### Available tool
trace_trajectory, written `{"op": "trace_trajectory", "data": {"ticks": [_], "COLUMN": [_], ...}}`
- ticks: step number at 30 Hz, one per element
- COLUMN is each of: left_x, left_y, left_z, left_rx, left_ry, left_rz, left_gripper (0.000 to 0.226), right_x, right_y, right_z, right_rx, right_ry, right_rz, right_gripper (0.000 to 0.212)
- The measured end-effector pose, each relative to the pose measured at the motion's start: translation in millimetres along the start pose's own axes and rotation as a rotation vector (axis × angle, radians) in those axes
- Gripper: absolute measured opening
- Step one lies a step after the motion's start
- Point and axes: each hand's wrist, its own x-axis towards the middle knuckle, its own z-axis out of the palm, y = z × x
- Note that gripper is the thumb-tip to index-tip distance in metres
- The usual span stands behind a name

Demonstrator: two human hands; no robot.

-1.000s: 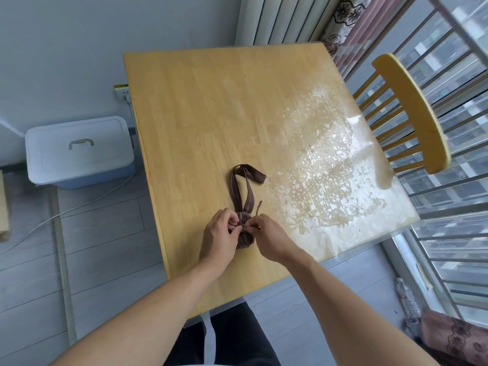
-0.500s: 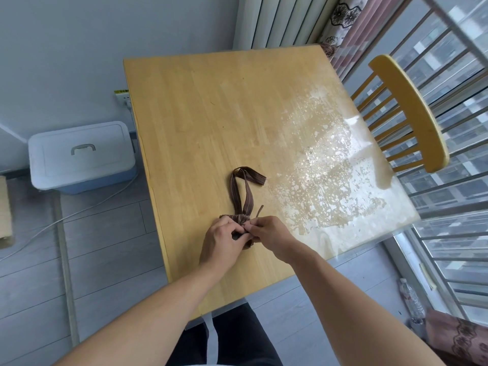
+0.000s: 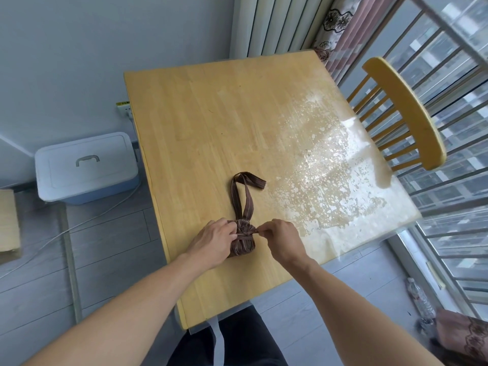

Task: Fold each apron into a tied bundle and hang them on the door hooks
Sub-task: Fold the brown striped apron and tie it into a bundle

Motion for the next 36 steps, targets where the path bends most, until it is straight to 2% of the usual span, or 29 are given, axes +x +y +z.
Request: {"op": "trace_trajectory", "data": {"ticks": [6,9,11,13,16,19,21,24,26,30,31,33,36], "left_x": [-8.9,-9.4,-9.8,-12.5,-20.8,-24.7,-28.6,-34.1,-37.8,-38.7,-37.7,-35.1,-29.4], "left_y": [-13.1,-10.2,-4.9,-6.5,-11.6,-17.3,-16.6,-11.3,-10.1,-4.1,8.2,21.9,66.0], "left_z": [13.5,19.0,18.3,12.9,-0.9,-0.6,0.4,-0.1,-2.2,-16.5,-22.7,-31.2,-39.7], "left_rx": [-0.073,-0.09,-0.123,-0.281,-0.538,-0.668,-0.727,-0.781,-0.849,-0.996,-1.012,-0.996,-0.839], "left_ry": [-0.016,0.046,0.075,0.056,0.074,0.108,0.059,-0.032,-0.071,-0.182,-0.214,-0.248,-0.307], "left_rz": [-0.024,-0.088,-0.189,-0.33,-0.497,-0.619,-0.669,-0.662,-0.657,-0.578,-0.527,-0.443,-0.321], "left_gripper": [0.018,0.017,0.018,0.022,0.036,0.047,0.055,0.067,0.07,0.058,0.054,0.049,0.052], "right_x": [-3.3,-0.4,5.1,8.8,10.3,9.6,9.1,10.2,4.4,-19.8,-32.0,-44.2,-69.4], "right_y": [10.5,7.3,3.1,0.0,-3.3,-19.5,-30.1,-33.1,-33.4,-34.4,-30.6,-32.1,-23.1], "right_z": [18.3,22.0,13.9,-0.5,-16.1,-7.0,7.5,26.4,28.5,14.7,6.1,-8.4,-42.5], "right_rx": [-0.127,-0.119,-0.003,0.142,0.437,0.562,0.534,0.568,0.684,0.911,0.965,0.969,1.0], "right_ry": [0.059,0.018,-0.097,-0.239,-0.275,-0.357,-0.356,-0.239,-0.257,-0.337,-0.304,-0.306,-0.275], "right_rz": [-0.029,0.056,0.162,0.238,0.339,0.394,0.399,0.466,0.53,0.474,0.471,0.452,0.452], "right_gripper": [0.028,0.028,0.033,0.035,0.037,0.072,0.075,0.048,0.035,0.019,0.021,0.042,0.068]}}
